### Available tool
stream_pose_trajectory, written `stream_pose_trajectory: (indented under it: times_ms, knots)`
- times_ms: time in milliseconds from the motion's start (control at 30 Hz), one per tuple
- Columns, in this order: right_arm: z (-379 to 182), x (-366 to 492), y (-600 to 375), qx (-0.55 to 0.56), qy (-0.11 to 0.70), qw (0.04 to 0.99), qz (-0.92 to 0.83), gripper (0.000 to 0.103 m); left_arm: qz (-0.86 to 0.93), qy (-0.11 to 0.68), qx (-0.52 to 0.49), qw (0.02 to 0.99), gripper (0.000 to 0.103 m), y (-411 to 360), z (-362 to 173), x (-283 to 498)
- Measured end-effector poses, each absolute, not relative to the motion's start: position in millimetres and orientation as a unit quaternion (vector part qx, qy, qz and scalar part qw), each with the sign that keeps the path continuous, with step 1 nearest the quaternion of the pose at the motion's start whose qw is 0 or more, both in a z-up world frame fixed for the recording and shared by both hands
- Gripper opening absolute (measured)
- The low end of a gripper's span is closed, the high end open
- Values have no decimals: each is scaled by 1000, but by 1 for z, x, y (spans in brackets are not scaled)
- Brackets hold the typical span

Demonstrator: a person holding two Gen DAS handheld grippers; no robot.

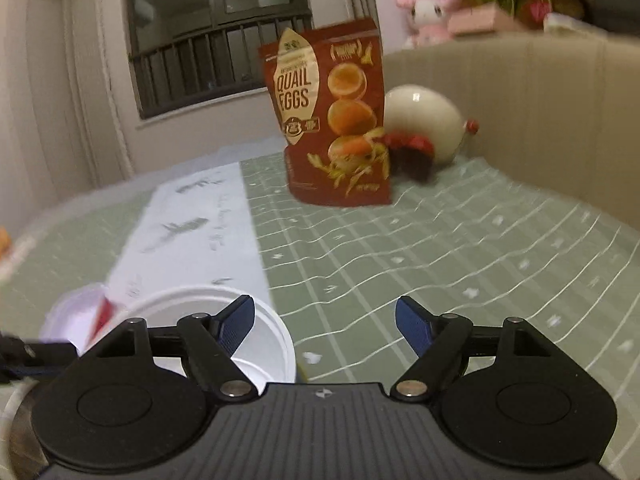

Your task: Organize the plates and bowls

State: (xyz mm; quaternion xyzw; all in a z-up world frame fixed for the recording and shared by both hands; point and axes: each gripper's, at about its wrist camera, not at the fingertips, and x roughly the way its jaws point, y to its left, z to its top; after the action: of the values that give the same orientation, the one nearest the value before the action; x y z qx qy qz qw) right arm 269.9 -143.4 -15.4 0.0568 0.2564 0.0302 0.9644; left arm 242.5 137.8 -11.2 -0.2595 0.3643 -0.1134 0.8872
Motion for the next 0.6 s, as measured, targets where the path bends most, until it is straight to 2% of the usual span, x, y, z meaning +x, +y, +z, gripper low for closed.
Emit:
stream_pose_trajectory:
  times_ms: [300, 433, 600]
  knots:
    - [4, 233, -120, 55, 251, 964, 71, 78, -70, 347, -251, 901, 24, 196, 4, 213]
    - [14, 208, -91, 59, 262, 954, 134, 78, -13, 381, -223, 897, 24, 230, -2, 203]
    - [-2, 191, -48, 54, 317, 925, 203, 78, 1, 413, -208, 887, 24, 252, -18, 198]
